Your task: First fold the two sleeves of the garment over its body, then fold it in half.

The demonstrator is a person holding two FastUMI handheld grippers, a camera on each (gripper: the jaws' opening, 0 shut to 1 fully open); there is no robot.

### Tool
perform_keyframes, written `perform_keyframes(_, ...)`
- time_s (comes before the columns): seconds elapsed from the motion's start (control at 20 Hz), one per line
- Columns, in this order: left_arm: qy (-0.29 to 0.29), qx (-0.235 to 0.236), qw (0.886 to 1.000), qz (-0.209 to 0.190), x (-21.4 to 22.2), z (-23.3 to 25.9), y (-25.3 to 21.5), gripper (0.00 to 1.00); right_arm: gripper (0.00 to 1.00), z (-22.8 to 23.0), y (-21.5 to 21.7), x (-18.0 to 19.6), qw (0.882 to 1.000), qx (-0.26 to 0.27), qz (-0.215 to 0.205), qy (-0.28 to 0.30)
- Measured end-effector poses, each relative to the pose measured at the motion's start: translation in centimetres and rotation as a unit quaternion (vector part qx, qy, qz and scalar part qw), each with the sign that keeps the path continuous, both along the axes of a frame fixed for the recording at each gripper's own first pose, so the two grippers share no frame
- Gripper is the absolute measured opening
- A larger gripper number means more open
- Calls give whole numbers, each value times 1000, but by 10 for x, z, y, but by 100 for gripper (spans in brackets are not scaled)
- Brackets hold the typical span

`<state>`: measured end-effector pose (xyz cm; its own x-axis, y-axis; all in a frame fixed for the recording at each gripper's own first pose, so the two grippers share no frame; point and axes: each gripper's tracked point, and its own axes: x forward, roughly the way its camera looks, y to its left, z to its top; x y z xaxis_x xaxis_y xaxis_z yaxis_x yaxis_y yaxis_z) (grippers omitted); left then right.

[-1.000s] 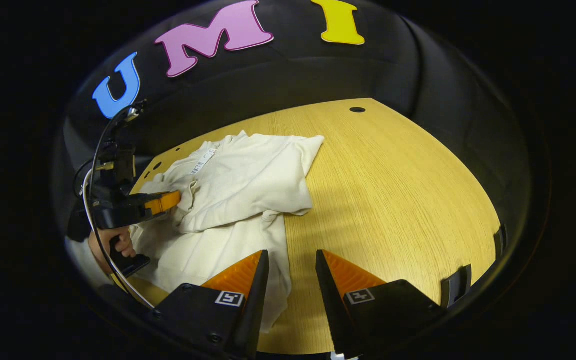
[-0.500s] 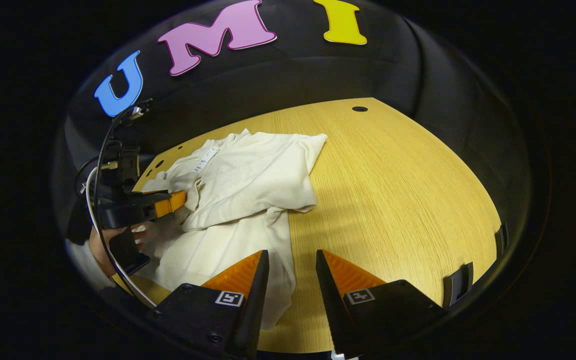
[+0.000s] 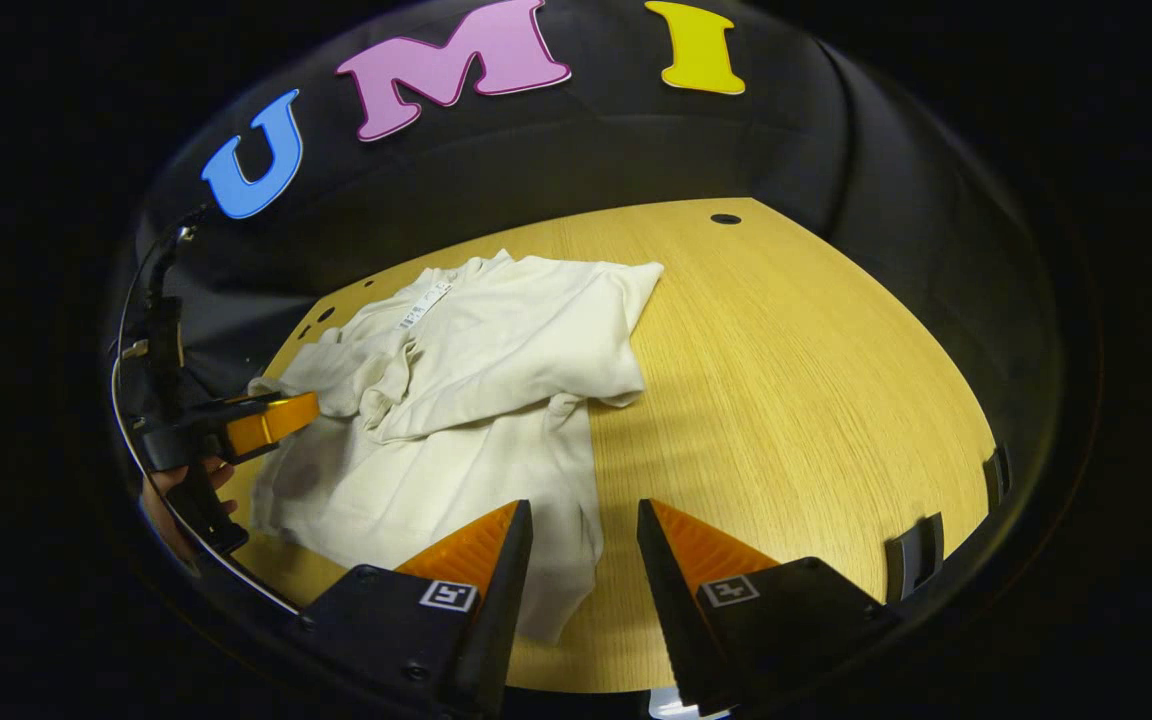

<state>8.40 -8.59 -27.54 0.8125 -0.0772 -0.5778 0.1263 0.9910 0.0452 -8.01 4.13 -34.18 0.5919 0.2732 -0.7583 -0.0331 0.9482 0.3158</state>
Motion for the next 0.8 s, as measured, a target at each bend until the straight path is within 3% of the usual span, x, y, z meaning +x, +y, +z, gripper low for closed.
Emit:
perform_keyframes(0.05, 4, -2, 1000, 3, -13, 0, 10, 83, 59, 0, 2, -4, 1000, 1, 4, 1)
perform_keyframes(0.1, 10, -5, 1000, 7, -26, -1, 21, 83, 71, 1, 5, -11, 1000, 3, 9, 3)
perform_keyframes(0.25, 50, -24, 998, 26, -70, -16, 50, 83, 77, -2, 12, -25, 1000, 1, 19, 10)
perform_keyframes(0.5, 87, -24, 993, 70, -102, -43, 97, 84, 81, -14, 13, -38, 999, -9, 0, 31)
perform_keyframes(0.55, 88, -18, 994, 69, -103, -47, 102, 84, 91, -15, 13, -39, 999, -12, -1, 33)
perform_keyframes(0.6, 89, -12, 994, 65, -102, -51, 106, 84, 91, -15, 14, -42, 999, -15, -1, 33)
perform_keyframes(0.65, 92, -8, 994, 59, -102, -56, 107, 84, 81, -17, 15, -43, 999, -18, 0, 35)
perform_keyframes(0.8, 105, -12, 993, 50, -96, -67, 108, 83, 81, -22, 21, -44, 999, -23, 5, 39)
